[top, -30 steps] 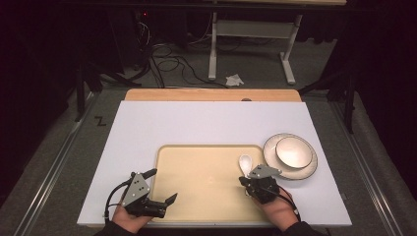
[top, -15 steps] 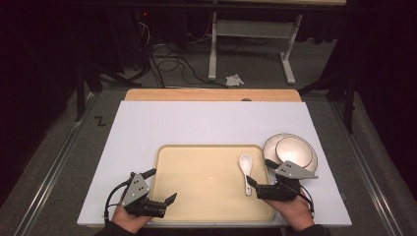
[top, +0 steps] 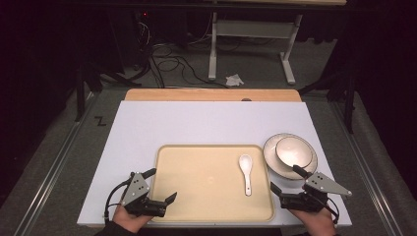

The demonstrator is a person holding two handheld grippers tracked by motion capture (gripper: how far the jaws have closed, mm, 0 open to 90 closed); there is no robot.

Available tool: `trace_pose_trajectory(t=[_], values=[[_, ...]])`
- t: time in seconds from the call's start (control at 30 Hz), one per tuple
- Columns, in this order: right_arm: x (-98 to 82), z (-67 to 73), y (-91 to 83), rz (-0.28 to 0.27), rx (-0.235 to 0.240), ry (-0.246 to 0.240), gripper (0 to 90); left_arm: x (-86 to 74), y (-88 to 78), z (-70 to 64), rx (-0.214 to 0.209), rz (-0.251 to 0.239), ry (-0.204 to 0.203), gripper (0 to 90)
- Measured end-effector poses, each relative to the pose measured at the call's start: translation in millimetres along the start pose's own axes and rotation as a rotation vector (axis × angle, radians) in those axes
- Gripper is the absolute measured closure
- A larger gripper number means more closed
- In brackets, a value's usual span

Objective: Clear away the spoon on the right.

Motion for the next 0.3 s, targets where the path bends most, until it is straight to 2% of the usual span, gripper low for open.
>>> trace_pose_trajectory(t=[0.1, 0.3], values=[[-2.0, -4.7, 4.9, 0.016, 0.009, 0.006, 0.2, 0.1, 0.6, -0.8, 0.005, 0.004, 0.001, 0.6], [-1.7, -3.6, 4.0, 0.010, 0.019, 0.006, 0.2, -0.5, 0.6, 0.2, 0.007, 0.004, -0.003, 0.6]])
Point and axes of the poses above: each handheld gripper's, and its own axes: y roughly forward along the jaws, x roughly out of its top, z roughly to its left, the point moved 1 cm from there along y, roughly forward along the jaws, and after that the axes turned 14 degrees about z, right-handed, at the moved point
